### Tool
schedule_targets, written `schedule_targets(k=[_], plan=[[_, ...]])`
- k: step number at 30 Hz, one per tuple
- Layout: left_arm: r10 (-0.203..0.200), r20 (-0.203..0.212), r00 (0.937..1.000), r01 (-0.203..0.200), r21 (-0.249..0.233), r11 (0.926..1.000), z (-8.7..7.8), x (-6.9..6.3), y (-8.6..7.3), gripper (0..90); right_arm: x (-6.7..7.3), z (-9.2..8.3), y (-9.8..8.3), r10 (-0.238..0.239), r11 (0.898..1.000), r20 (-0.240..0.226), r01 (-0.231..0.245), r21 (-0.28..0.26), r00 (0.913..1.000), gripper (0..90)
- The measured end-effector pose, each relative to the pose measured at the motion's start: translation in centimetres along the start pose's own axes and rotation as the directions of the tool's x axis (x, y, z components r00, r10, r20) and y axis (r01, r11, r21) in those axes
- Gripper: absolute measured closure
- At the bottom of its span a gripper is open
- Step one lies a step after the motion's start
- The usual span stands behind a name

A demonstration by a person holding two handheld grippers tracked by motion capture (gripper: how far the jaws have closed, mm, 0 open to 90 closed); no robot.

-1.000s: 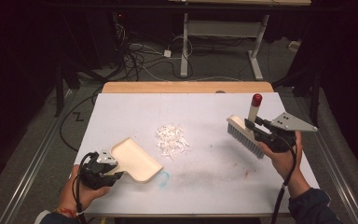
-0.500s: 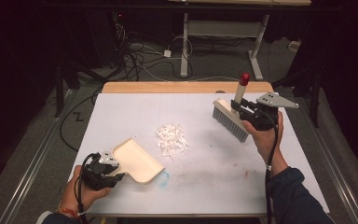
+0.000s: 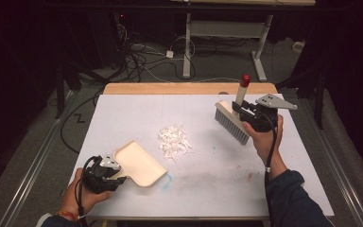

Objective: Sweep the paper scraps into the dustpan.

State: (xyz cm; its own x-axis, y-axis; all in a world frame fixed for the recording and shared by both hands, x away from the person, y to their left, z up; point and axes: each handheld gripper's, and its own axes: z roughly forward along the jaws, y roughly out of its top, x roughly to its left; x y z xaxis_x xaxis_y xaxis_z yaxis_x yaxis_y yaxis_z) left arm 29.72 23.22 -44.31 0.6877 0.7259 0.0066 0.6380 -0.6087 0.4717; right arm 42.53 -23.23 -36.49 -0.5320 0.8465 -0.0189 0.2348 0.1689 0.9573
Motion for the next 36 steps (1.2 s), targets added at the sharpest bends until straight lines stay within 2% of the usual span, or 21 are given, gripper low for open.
schedule_targets(k=[3,9,12,15,17,19,20,21,22,24,28,31,33,36], plan=[[0.005,-0.003,1.0,-0.005,0.006,1.0,-0.1,0.0,0.1,63.7,0.2,1.0,-0.2,-0.001,1.0,-0.016,0.001,0.007,0.9999,71.4],[0.005,0.004,1.0,-0.005,0.017,0.9998,0.3,0.1,0.1,63.7,1.8,4.6,-0.5,-0.026,0.999,-0.043,0.028,0.038,0.9987,71.4],[0.008,0.006,1.0,-0.008,0.028,0.9996,0.6,0.2,0.0,63.7,2.8,6.2,-0.3,0.002,1.0,-0.059,0.0,0.031,0.9982,71.4],[0.009,0.009,0.9999,-0.01,0.037,0.9993,0.8,0.3,0.1,63.7,3.9,7.7,-0.1,-0.007,1.0,-0.058,0.009,0.029,0.9983,71.4],[0.014,0.006,0.9999,-0.014,0.041,0.9991,0.9,0.2,0.2,63.7,4.5,8.5,0.0,-0.036,0.999,-0.052,0.038,0.027,0.998,71.4],[0.016,0.008,0.9998,-0.017,0.043,0.9989,1.0,0.3,0.1,63.7,5.2,9.6,-0.1,-0.07,0.997,-0.016,0.07,0.031,0.9974,71.4],[0.016,0.008,0.9998,-0.017,0.043,0.9989,1.0,0.3,0.1,63.7,5.2,9.6,-0.1,-0.07,0.997,-0.016,0.07,0.031,0.9974,71.4],[0.013,0.01,0.9999,-0.013,0.041,0.9991,1.0,0.3,0.1,63.7,5.4,10.5,-0.4,-0.077,0.996,-0.001,0.077,0.035,0.997,71.4],[0.014,0.009,0.9999,-0.015,0.044,0.9989,1.0,0.3,0.1,63.7,5.5,10.8,-0.5,-0.063,0.998,-0.006,0.063,0.032,0.998,71.4],[0.015,0.01,0.9998,-0.015,0.048,0.9987,1.1,0.3,0.1,63.7,5.9,11.2,-0.8,-0.062,0.998,-0.006,0.062,0.026,0.9981,71.4],[0.016,0.012,0.9998,-0.017,0.054,0.9984,1.3,0.4,0.2,63.7,7.0,11.8,-0.9,-0.098,0.995,-0.034,0.099,0.018,0.9946,71.5],[0.021,0.011,0.9997,-0.022,0.057,0.9981,1.4,0.3,0.2,63.7,8.4,11.9,-0.9,-0.143,0.989,-0.069,0.145,0.031,0.9873,71.5],[0.02,0.012,0.9997,-0.02,0.057,0.9982,1.4,0.3,0.3,63.7,8.9,11.9,-1.0,-0.14,0.989,-0.103,0.143,0.022,0.9847,71.5],[0.017,0.016,0.9997,-0.018,0.057,0.9982,1.5,0.2,0.3,63.7,9.8,11.8,-1.2,-0.165,0.985,-0.141,0.169,0.02,0.9762,71.3]])
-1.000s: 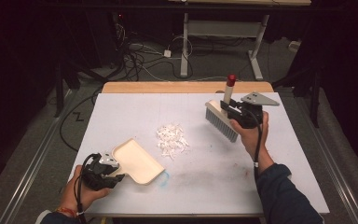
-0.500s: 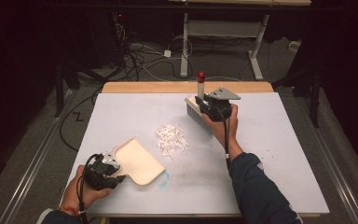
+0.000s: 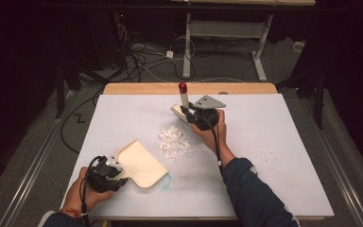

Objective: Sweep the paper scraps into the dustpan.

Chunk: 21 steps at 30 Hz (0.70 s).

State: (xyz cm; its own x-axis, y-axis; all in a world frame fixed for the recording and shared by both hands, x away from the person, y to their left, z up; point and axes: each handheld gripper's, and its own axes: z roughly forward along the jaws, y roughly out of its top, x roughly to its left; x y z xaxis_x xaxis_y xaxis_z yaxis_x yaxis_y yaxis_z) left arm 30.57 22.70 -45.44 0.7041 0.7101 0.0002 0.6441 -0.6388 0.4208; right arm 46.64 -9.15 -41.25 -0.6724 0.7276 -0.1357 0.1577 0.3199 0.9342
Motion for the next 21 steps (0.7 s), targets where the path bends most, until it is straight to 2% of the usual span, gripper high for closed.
schedule_targets(k=[5,8,13,17,21], plan=[[0.0,0.004,1.0,0.0,0.003,1.0,0.0,0.1,0.1,63.7,1.3,-0.4,0.0,-0.006,1.0,-0.072,0.004,-0.017,0.9974,71.4],[-0.001,0.002,1.0,0.001,0.002,1.0,0.0,0.0,0.1,63.7,2.0,-0.5,0.1,-0.007,1.0,-0.088,0.006,-0.017,0.9961,71.3],[0.002,0.008,1.0,-0.002,0.009,1.0,0.0,0.1,0.3,63.7,2.7,-0.8,0.2,-0.008,1.0,-0.143,0.004,-0.031,0.9896,71.4],[0.008,0.015,0.9999,-0.008,0.023,0.9997,0.1,0.2,0.9,63.7,3.6,-1.0,0.1,-0.02,0.999,-0.14,0.016,-0.03,0.9899,71.4],[0.002,0.024,0.9997,-0.003,0.045,0.999,0.1,0.4,1.7,63.7,4.2,-1.2,0.3,-0.025,0.999,-0.165,0.02,-0.032,0.9859,71.4]])
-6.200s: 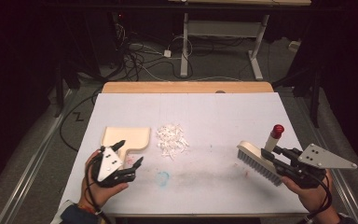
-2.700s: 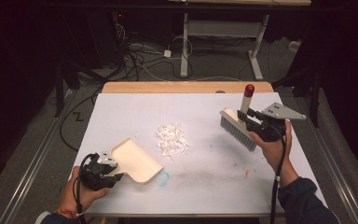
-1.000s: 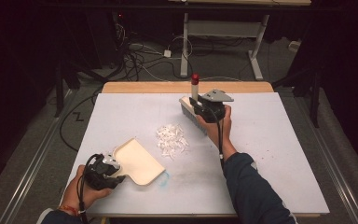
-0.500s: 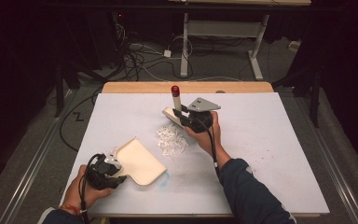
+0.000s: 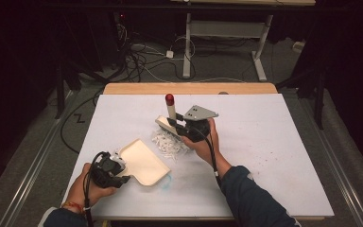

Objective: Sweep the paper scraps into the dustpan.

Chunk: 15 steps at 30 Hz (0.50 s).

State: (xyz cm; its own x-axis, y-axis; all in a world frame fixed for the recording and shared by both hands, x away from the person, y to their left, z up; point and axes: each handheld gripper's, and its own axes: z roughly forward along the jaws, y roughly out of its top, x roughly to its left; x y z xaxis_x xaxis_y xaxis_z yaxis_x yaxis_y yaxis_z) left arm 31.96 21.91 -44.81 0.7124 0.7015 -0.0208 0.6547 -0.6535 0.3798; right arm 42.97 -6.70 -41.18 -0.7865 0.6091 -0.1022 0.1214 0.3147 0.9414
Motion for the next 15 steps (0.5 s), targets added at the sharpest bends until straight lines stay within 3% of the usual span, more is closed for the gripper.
schedule_targets(k=[8,15], plan=[[0.0,0.015,0.9999,0.0,0.036,0.9993,0.3,0.8,1.2,63.7,1.9,0.2,0.0,-0.049,0.999,-0.032,0.049,0.002,0.9983,71.3],[0.002,0.016,0.9999,-0.003,0.05,0.9987,0.9,1.0,1.9,63.7,4.1,0.4,0.4,-0.063,0.998,-0.098,0.061,-0.018,0.9932,71.4]])
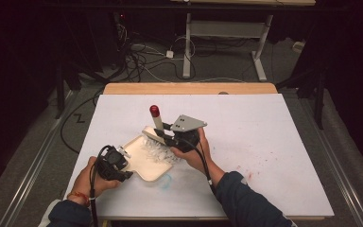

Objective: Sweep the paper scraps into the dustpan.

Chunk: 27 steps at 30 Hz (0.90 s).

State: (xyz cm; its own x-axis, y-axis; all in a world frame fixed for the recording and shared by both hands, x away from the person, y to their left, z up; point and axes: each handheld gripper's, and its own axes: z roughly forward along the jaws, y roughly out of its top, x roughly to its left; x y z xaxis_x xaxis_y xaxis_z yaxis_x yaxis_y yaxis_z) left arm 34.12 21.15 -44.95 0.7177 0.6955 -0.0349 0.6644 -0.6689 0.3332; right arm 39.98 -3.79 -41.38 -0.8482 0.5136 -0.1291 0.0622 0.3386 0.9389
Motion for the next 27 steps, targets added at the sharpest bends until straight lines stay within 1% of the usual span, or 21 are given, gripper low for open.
schedule_targets(k=[4,6,8,10,11,12,13,16,18,19,20,22,25,27], plan=[[0.0,-0.004,1.0,0.0,0.001,1.0,0.1,-0.1,0.1,63.7,1.5,0.4,0.2,-0.029,1.0,-0.021,0.029,0.0,0.9994,71.4],[-0.004,-0.004,1.0,0.004,-0.002,1.0,0.1,-0.2,0.1,63.7,1.9,0.5,0.4,-0.032,0.999,-0.037,0.031,-0.005,0.9988,71.4],[-0.002,-0.005,1.0,0.002,-0.003,1.0,0.1,-0.2,0.1,63.7,2.4,0.5,0.6,-0.041,0.999,-0.047,0.04,-0.014,0.998,71.4],[0.0,-0.008,1.0,0.0,-0.001,1.0,0.1,-0.2,0.1,63.7,2.6,0.6,0.9,-0.051,0.999,-0.048,0.051,-0.016,0.9975,71.4],[0.002,-0.008,1.0,-0.002,0.0,1.0,0.0,-0.3,0.1,63.7,2.6,0.5,1.0,-0.045,0.999,-0.056,0.044,-0.022,0.9974,71.4],[0.005,-0.009,0.9999,-0.005,0.002,1.0,0.1,-0.3,0.0,63.7,2.6,0.4,1.2,-0.043,0.999,-0.052,0.042,-0.026,0.9977,71.4],[0.002,-0.01,0.9999,-0.002,-0.001,1.0,0.1,-0.3,0.0,63.7,2.5,0.2,1.4,-0.046,0.999,-0.055,0.044,-0.03,0.9974,71.4],[-0.001,-0.013,0.9999,0.001,-0.001,1.0,0.1,-0.4,0.0,63.7,2.1,-0.5,1.9,-0.044,0.997,-0.033,0.042,-0.057,0.9985,71.4],[-0.002,-0.014,0.9999,0.002,0.005,1.0,0.2,-0.4,0.0,63.7,1.6,-1.3,2.3,-0.017,0.997,-0.033,0.014,-0.079,0.9993,71.3],[0.002,-0.019,0.9998,-0.002,0.005,1.0,0.3,-0.4,0.0,63.7,1.5,-1.6,2.4,-0.012,0.996,-0.028,0.009,-0.086,0.9995,71.3],[0.003,-0.015,0.9999,-0.003,0.005,1.0,0.2,-0.4,0.0,63.7,1.3,-2.1,2.5,-0.013,0.996,-0.019,0.011,-0.091,0.9997,71.3],[0.005,-0.021,0.9998,-0.005,0.002,1.0,0.2,-0.4,0.0,63.7,0.9,-3.1,2.6,-0.003,0.996,-0.005,0.002,-0.088,1.0,71.3],[0.005,-0.02,0.9998,-0.005,0.003,1.0,0.2,-0.4,-0.1,63.7,0.3,-4.7,2.3,-0.009,0.997,0.011,0.009,-0.074,0.9999,71.3],[0.006,-0.019,0.9998,-0.006,0.005,1.0,0.2,-0.4,-0.1,63.7,-0.1,-5.7,2.1,-0.004,0.998,0.022,0.006,-0.064,0.9998,71.3]])
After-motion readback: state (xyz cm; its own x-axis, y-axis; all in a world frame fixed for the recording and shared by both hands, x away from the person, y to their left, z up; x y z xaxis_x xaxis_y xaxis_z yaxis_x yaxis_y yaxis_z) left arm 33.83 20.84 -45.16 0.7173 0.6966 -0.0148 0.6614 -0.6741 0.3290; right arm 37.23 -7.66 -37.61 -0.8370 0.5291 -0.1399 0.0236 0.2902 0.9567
